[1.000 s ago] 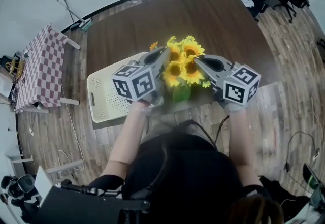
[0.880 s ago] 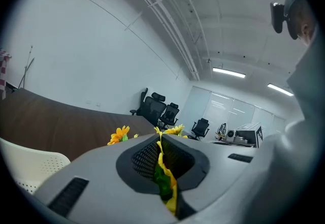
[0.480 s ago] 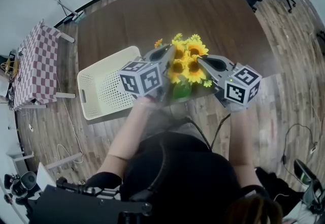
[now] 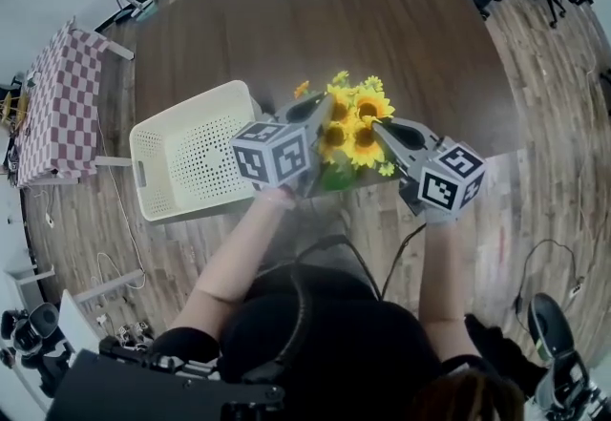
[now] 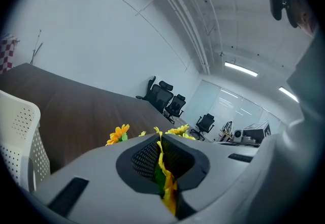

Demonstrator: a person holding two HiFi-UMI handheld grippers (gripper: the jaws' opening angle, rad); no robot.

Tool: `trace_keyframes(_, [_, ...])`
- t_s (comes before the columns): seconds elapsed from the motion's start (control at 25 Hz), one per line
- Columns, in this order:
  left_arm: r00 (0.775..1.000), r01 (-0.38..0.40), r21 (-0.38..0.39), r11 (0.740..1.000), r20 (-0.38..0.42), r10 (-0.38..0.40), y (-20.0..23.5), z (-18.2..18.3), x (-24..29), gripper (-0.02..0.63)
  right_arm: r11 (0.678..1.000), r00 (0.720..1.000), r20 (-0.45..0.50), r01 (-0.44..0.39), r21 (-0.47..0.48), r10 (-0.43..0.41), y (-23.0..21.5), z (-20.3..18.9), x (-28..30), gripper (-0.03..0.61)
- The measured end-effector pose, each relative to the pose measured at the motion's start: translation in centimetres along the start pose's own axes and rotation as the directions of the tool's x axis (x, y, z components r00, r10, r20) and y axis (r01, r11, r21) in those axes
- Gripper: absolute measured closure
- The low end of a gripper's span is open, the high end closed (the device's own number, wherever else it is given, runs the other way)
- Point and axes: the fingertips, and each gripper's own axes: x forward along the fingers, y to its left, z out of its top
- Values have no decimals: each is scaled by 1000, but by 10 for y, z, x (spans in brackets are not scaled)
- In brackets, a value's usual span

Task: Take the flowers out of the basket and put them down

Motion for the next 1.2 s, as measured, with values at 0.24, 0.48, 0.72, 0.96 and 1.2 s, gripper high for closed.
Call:
trace_keyframes(0.24, [1000,-16,-12,1000,-8,16,8,-14,9,609,1000,1000,-13,5,14,-5,-9,-13,4,574])
trace_keyframes(0.48, [1000,-26,-31,999,-15,25,27,-14,23,609,1000,1000,-24,14,22,-14,-26,-12,21,574])
trace_keyframes(0.72, [999,-48,-42,998,-12,47,30,-21,22,609,999,1000,-14,22,41,-22,-25,-19,21,574])
trace_keyframes(0.96, [999,-53,-51,997,-6,53,39,-20,27,611,998,999,11,43,56,-43,-34,-17,25,574])
trace_keyframes(1.2, [996,-92,-29,995,-1,92,46,-20,31,606,995,996,29,78,63,-80,-40,-16,25,574])
